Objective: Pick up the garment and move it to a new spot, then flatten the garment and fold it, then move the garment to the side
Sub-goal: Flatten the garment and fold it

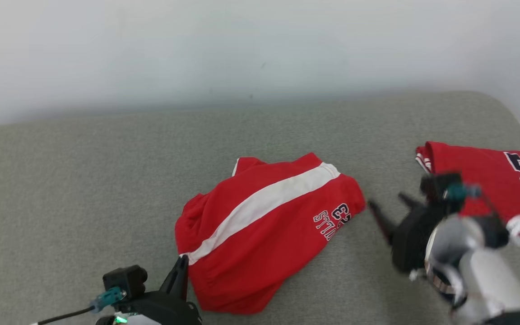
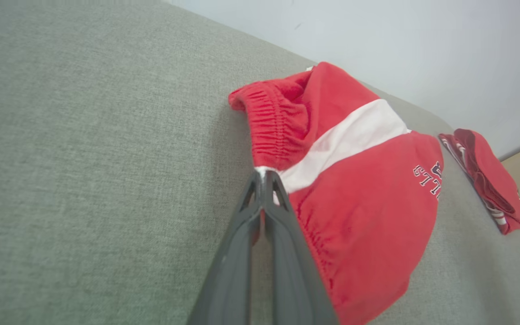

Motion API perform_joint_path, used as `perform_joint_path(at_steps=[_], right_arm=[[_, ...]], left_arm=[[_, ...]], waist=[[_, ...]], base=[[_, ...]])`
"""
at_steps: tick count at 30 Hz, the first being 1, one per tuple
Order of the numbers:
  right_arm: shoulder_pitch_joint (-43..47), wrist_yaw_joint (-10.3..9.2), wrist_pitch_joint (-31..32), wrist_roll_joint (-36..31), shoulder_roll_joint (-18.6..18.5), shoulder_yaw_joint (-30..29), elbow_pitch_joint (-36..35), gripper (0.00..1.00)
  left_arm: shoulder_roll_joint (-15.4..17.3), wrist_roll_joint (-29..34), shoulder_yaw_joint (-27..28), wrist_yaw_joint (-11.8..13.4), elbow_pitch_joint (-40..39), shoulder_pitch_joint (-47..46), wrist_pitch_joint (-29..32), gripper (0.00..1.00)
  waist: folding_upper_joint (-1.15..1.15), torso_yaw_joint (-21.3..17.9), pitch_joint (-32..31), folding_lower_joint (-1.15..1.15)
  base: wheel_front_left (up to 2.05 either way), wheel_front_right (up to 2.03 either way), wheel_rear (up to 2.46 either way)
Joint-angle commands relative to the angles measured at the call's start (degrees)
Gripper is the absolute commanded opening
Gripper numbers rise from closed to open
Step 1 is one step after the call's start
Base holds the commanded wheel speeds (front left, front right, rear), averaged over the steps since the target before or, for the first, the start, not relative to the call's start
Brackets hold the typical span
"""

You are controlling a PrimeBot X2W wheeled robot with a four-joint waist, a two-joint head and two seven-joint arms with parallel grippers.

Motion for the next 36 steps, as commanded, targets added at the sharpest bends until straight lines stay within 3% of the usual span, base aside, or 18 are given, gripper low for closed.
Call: perform_joint_path(at_steps=[1,6,11,19,34,35,36], right_arm=[[-4.08,-0.12,2.64,-0.09,-0.88,-1.66,2.05,1.0],[-13.47,-0.11,8.02,-3.4,-2.26,-6.01,10.55,1.0],[-19.73,-0.11,6.44,-7.18,-4.93,-5.54,18.37,1.0],[-26.67,-0.12,5.39,-8.64,-5.79,-3.69,26.29,1.0],[-28.19,0.03,10.05,-3.7,-5.81,3.59,33.6,1.0],[-28.01,0.04,10.52,-3.38,-5.93,4.16,33.26,0.97],[-27.77,0.08,10.97,-2.98,-6.15,4.8,32.79,0.88]], left_arm=[[-0.08,0.46,-0.61,-0.65,0.06,-1.18,-0.44,0.0],[-0.53,1.53,-2.78,-2.1,-0.57,-3.44,-0.84,0.0],[-1.05,1.73,-4.39,-2.91,-3.13,-5.15,-1.4,0.0],[-1.56,2.1,-6.95,-3.45,-6.95,-6.37,-0.81,0.0],[-1.55,0.35,-7.33,-2.62,-7.6,-6.64,-1.45,0.0],[-1.51,0.29,-7.32,-2.65,-7.56,-6.66,-1.41,0.0],[-1.47,0.23,-7.31,-2.66,-7.51,-6.68,-1.44,0.0]], waist=[[0.0,2.03,1.85,0.0],[0.0,6.45,5.49,0.0],[0.0,10.9,9.52,0.0],[0.0,14.75,14.71,0.0],[0.0,15.61,16.28,0.0],[0.0,15.52,16.24,0.0],[0.0,15.43,16.2,0.0]], base=[[0.0,0.0,0.0],[0.0,0.0,0.0],[0.0,0.0,0.0],[0.0,0.0,0.0],[0.0,0.0,0.0],[0.0,0.0,0.0],[0.0,0.0,0.0]])
